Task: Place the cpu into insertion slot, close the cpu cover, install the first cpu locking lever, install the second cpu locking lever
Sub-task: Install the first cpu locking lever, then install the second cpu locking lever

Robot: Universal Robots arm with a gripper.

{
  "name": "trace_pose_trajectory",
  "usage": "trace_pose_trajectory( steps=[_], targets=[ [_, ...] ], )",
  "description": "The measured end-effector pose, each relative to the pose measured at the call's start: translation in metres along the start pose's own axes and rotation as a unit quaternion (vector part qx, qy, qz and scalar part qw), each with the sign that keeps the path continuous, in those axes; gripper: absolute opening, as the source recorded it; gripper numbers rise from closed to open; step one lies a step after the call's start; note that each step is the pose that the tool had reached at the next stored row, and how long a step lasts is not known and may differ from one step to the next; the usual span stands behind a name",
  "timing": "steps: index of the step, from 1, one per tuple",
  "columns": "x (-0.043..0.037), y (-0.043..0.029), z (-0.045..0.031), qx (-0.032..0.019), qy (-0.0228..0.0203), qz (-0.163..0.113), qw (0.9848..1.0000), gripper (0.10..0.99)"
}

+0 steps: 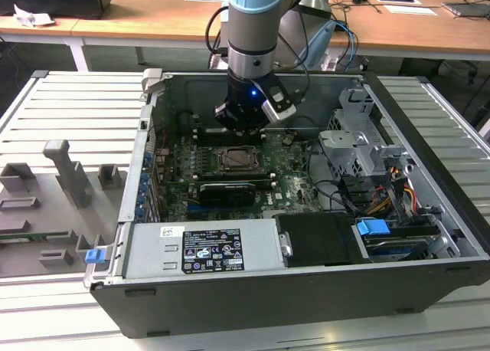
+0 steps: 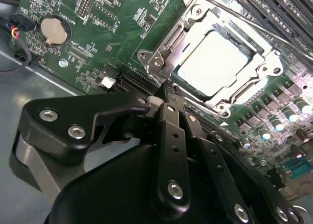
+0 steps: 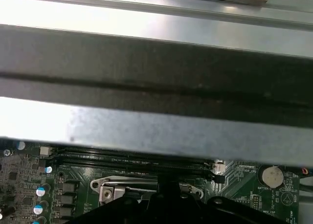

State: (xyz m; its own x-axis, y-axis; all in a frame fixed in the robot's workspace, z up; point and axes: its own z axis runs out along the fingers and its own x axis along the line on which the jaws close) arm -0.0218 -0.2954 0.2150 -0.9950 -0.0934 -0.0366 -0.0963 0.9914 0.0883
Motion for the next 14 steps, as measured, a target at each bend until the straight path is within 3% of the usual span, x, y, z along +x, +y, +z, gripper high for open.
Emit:
trace_pose_trajectory(
  steps=[14],
  targets=[
    [0.0007,-0.0075,-0.001,0.0001,0.0001,0.0,1.0,0.106]
  ],
)
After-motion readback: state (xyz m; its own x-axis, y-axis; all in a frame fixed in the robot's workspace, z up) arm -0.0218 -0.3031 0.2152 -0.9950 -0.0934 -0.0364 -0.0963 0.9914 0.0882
